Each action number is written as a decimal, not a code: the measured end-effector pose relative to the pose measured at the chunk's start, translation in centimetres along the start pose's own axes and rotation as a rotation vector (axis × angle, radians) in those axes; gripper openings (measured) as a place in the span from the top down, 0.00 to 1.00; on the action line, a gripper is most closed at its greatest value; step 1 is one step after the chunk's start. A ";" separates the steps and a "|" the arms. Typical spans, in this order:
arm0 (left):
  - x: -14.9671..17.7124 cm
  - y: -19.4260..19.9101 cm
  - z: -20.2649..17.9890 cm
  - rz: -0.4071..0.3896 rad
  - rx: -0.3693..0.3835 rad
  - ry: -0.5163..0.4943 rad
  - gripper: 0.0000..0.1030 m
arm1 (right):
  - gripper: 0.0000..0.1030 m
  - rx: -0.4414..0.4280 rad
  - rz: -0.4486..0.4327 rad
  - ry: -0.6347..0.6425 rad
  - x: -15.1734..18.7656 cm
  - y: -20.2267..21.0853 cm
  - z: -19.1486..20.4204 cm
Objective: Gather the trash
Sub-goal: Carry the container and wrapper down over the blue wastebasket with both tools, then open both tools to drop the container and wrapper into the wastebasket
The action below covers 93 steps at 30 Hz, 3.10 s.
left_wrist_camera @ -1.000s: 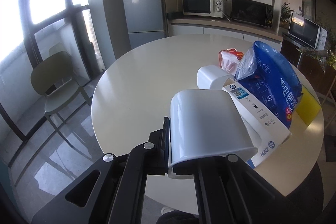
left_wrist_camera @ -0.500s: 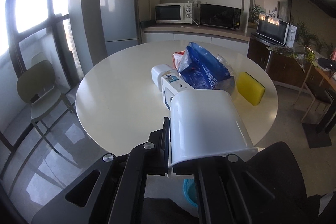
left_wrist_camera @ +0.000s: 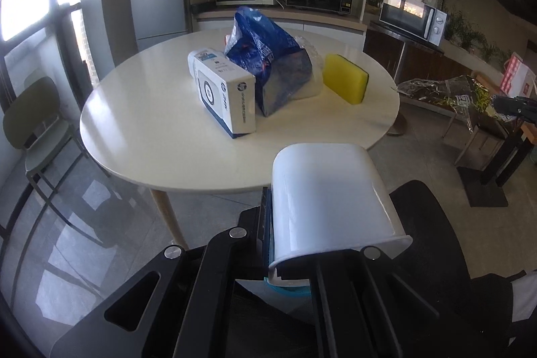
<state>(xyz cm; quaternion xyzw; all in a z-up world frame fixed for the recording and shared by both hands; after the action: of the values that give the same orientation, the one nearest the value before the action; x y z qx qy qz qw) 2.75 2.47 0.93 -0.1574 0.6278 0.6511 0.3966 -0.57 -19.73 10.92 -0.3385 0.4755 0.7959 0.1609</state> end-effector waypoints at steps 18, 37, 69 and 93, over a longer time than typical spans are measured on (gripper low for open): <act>6.4 -8.4 -3.9 0.220 0.123 0.027 0.98 | 0.92 -0.035 0.234 -0.049 6.7 -8.0 -1.0; 12.0 -19.5 -4.8 0.482 0.277 0.232 0.98 | 0.92 0.041 0.517 -0.220 11.8 -24.4 -5.3; 19.9 -36.3 -6.7 0.886 0.349 0.351 0.97 | 0.90 0.272 0.806 -0.451 20.1 -45.0 -12.6; 19.3 -36.2 -6.6 0.852 0.302 0.293 0.06 | 0.08 0.323 0.746 -0.528 20.1 -45.0 -13.7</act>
<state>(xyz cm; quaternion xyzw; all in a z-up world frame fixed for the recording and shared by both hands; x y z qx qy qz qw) 14.34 -1.34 -38.77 0.0832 0.7733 0.6282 0.0199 16.32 -10.59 -36.50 0.0978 0.6248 0.7741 0.0302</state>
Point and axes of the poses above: each gripper's, at about its wrist camera, not at the fingertips, and y roughly against the way its jaws point, z to its left, x to its underside, the point moved 6 cm from there along -y, roughly the way its jaws point, and after that the axes turned 15 degrees about -y, right-handed, at the moved point
